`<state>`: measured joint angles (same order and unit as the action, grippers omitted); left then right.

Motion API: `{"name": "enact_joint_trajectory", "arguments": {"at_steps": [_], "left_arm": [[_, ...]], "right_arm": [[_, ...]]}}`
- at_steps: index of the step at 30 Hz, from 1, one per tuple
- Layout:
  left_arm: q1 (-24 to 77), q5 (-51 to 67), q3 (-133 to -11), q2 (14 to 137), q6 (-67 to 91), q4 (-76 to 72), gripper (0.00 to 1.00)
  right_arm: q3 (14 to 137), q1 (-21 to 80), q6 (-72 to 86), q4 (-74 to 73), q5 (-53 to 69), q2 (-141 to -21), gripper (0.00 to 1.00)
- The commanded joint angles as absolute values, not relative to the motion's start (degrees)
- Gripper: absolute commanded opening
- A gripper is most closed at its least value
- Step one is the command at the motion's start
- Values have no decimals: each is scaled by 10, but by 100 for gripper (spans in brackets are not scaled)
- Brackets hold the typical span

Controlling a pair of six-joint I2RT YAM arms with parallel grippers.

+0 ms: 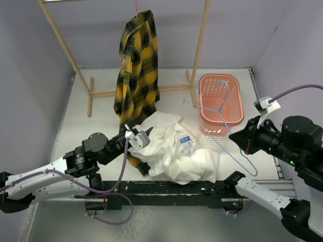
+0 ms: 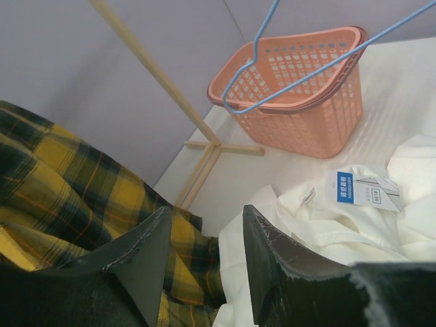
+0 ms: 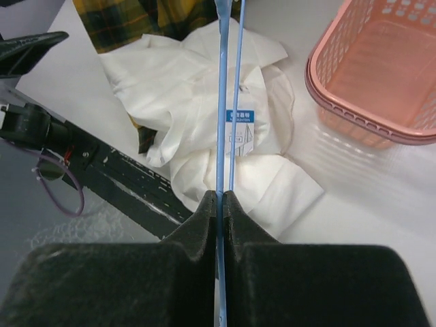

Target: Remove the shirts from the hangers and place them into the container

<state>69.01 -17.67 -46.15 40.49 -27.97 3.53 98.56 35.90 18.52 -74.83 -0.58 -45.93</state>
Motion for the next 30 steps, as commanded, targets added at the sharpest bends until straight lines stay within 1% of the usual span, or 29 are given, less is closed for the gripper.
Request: {"name": "enact_joint_trajectory", "arguments": {"at_steps": [1,5,7,11,17,21,25,30], "left_arm": [[688,-233,-467,400,-268,7,50],[688,-252,-465,406,-261,3,50],[688,-253,-458,406,-255,-4,49],[687,-251,-438,407,-256,-19,49],[687,-238,-433,417,-249,-20,49],[687,-232,-432,426,-249,-20,49],[687,-233,-432,430,-249,-18,48],[687,-235,-429,430,-252,-20,48]], "right_arm": [[1033,358,169,-697,-25,-514,0],[1065,359,145,-624,-107,-585,0],[1086,358,130,-591,-127,-632,0],[1119,358,82,-477,-195,-718,0],[1144,359,20,-306,-238,-803,0],[1194,358,-19,-260,-269,-871,0],[1212,357,-50,-206,-280,-898,0],[1266,330,-68,-200,-275,-937,0]]}}
